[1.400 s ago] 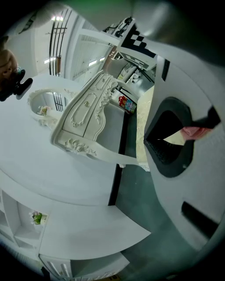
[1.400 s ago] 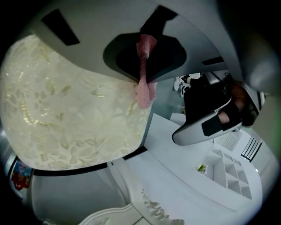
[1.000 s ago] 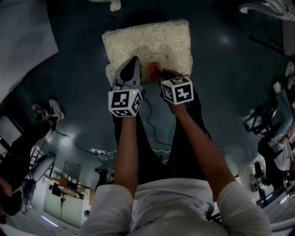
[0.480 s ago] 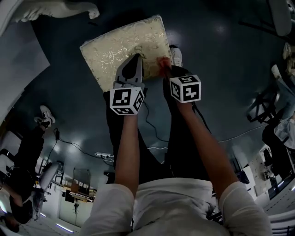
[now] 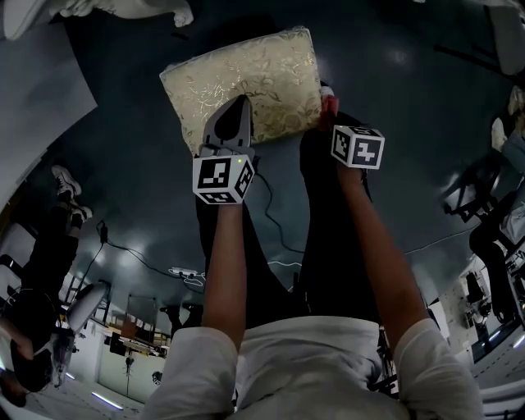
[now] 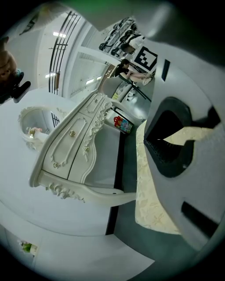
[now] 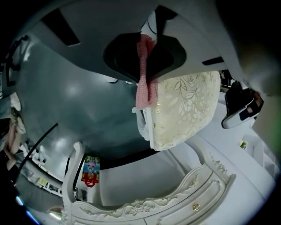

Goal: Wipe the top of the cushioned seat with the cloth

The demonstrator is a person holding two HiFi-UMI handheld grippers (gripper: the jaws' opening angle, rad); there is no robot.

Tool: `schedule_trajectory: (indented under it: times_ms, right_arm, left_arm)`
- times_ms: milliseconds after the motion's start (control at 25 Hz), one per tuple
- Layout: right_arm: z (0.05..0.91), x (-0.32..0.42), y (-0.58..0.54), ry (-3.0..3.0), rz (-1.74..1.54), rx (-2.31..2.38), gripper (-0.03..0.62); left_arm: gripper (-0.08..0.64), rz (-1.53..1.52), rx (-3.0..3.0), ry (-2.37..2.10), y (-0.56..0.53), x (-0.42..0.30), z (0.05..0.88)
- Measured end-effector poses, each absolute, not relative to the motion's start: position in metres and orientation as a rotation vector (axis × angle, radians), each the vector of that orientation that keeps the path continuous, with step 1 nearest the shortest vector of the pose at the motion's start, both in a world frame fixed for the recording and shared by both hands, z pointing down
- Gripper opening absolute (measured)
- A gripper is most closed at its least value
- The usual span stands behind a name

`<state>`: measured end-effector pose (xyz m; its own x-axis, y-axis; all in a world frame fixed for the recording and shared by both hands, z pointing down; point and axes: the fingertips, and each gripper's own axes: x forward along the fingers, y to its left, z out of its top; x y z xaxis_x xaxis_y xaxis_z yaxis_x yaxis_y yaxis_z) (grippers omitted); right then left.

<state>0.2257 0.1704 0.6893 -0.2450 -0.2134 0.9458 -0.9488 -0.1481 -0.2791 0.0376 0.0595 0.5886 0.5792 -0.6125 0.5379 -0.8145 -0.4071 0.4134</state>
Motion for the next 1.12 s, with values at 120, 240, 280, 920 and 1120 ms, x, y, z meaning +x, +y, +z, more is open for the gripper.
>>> schedule_trajectory:
  times_ms: [120,240,280,920,1120]
  right_arm:
    - [0.702,0.231,0.172,-1.418,1.464,1.376,0.025]
    - [0.706,0.235,0.17,-1.395,1.442,1.368,0.025]
    - [0.705,0.236,0.168,-1.394,1.432,1.367,0.025]
    - [0.654,-0.095,0.175,-1.776,1.57,0.942,0.025]
    - [0.673,-0.14,0.205,-1.729,1.492,0.789,0.025]
  left_arm:
    - [0.014,0.393,2.139,-1.163,0.062,0.016,0.589]
    - [0.015,0.388,2.121,-1.198,0.065,-0.009,0.587]
    - [0.014,0.387,2.112,-1.213,0.066,-0.019,0.586]
    - [0.014,0.382,1.959,-1.458,0.087,-0.188,0.579]
    - [0.014,0.381,1.955,-1.448,0.093,-0.189,0.574]
